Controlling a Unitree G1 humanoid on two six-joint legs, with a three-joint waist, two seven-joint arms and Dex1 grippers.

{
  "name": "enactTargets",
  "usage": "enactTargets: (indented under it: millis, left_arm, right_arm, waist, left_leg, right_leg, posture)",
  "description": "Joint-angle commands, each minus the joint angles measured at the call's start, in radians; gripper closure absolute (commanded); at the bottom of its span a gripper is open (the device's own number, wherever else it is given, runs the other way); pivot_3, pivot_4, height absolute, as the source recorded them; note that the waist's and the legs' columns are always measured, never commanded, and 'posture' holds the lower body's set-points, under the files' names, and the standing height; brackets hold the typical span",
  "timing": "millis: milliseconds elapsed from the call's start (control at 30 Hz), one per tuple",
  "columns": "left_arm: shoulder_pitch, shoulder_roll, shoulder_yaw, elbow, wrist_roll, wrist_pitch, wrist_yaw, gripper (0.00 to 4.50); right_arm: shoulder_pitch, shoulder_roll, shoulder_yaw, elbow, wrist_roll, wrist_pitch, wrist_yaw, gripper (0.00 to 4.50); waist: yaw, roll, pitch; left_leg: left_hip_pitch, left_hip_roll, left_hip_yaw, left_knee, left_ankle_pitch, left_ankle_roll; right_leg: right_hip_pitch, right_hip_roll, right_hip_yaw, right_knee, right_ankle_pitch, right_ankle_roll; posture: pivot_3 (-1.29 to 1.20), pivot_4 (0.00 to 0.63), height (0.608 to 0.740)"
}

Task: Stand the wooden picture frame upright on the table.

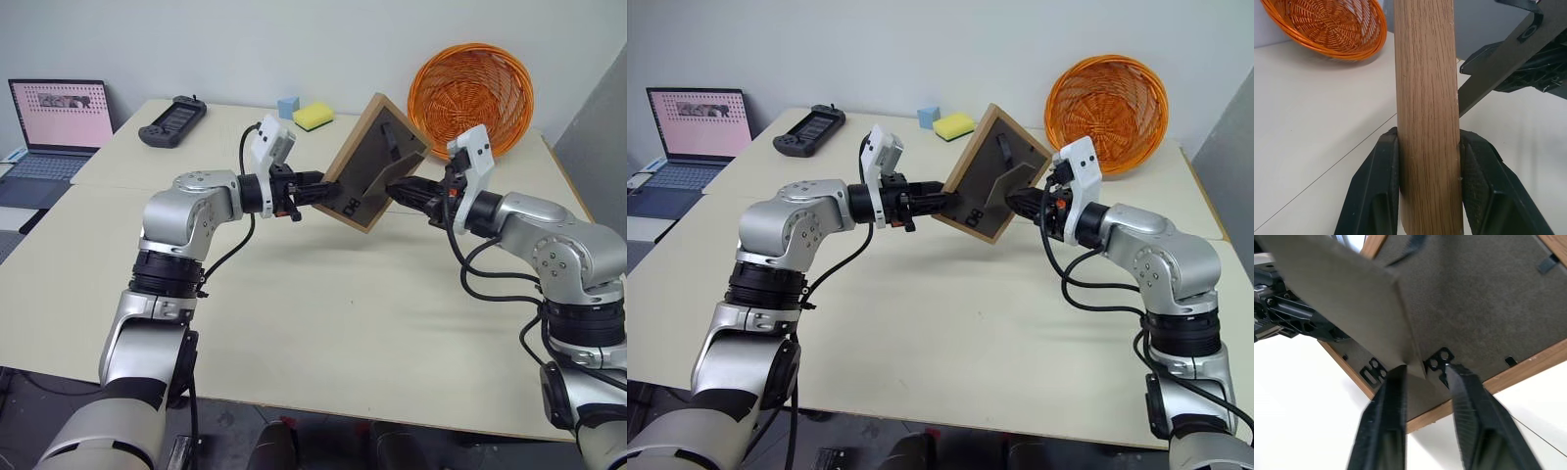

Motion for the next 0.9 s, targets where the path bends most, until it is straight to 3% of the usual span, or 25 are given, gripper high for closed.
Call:
enactTargets:
  millis: [33,67,100,133,200,300,600,733,900]
  left_arm:
    - [-0.025,0.009,0.052,-0.039,-0.03,0.008,0.007,3.18]
    - [-0.024,0.015,0.057,-0.041,-0.037,0.026,0.005,3.18]
    - [-0.022,0.02,0.06,-0.042,-0.041,0.04,0.003,3.18]
    - [-0.019,0.027,0.059,-0.041,-0.039,0.046,0.0,3.18]
    - [-0.014,0.037,0.057,-0.037,-0.035,0.051,-0.003,3.18]
    - [-0.016,0.062,0.077,-0.011,-0.067,0.164,0.002,3.18]
    - [0.033,0.025,0.213,-0.098,-0.239,0.734,0.151,3.18]
    - [0.061,-0.025,0.289,-0.161,-0.279,0.875,0.227,3.18]
    - [0.054,-0.039,0.327,-0.159,-0.354,0.897,0.304,3.18]
  right_arm:
    - [0.001,-0.059,0.021,-0.013,-0.065,-0.084,0.045,2.53]
    - [0.032,-0.098,0.03,0.008,-0.109,-0.134,0.065,2.53]
    - [0.053,-0.124,0.035,0.025,-0.139,-0.17,0.079,2.12]
    - [0.071,-0.15,0.038,0.043,-0.169,-0.201,0.086,2.06]
    - [0.09,-0.179,0.042,0.067,-0.206,-0.244,0.092,1.51]
    - [0.184,-0.265,0.107,0.086,-0.413,-0.542,0.088,0.82]
    - [0.231,-0.254,0.217,0.273,-0.884,-1.254,-0.218,0.82]
    - [0.212,-0.231,0.239,0.368,-1.033,-1.406,-0.375,0.82]
    - [0.186,-0.204,0.254,0.453,-1.125,-1.515,-0.485,0.82]
  waist:
    - [0.001,0.0,0.0]
    - [0.001,0.0,0.0]
    - [0.001,0.0,0.0]
    - [0.001,0.0,0.0]
    - [0.001,0.0,0.0]
    - [0.001,0.0,0.0]
    - [-0.018,0.0,0.001]
    - [-0.018,0.0,0.001]
    - [-0.017,0.0,0.001]
  left_leg:
    - [0.0,0.0,0.0,0.0,0.0,0.0]
    - [0.0,0.0,0.0,0.0,0.0,0.0]
    - [0.0,0.0,0.0,0.0,0.0,0.0]
    - [0.0,0.0,0.0,0.0,0.0,0.0]
    - [0.0,0.0,0.0,0.0,0.0,0.0]
    - [0.0,0.0,0.001,0.0,0.0,0.0]
    - [0.0,0.0,0.001,0.001,0.0,0.0]
    - [0.0,0.0,0.001,0.001,0.0,-0.001]
    - [0.0,0.0,0.001,0.002,0.003,-0.004]
  right_leg:
    - [0.0,0.0,0.0,0.0,0.0,0.0]
    - [0.0,0.0,0.0,0.0,0.0,0.0]
    - [0.0,0.0,0.0,0.0,0.0,0.0]
    - [0.0,0.0,0.0,0.0,0.0,0.0]
    - [0.0,0.0,0.0,-0.001,0.0,0.0]
    - [0.0,0.0,0.001,-0.001,0.0,0.0]
    - [-0.001,0.0,0.001,0.0,0.0,0.0]
    - [0.0,0.0,0.001,0.001,0.0,0.0]
    - [0.0,-0.001,0.001,0.001,0.0,0.0]
  posture:
    - [0.0,0.15,0.74]
    - [0.0,0.15,0.74]
    - [0.0,0.15,0.74]
    - [0.0,0.15,0.74]
    - [0.0,0.15,0.74]
    - [0.0,0.15,0.74]
    - [0.0,0.15,0.74]
    - [0.0,0.15,0.74]
    - [0.0,0.15,0.74]
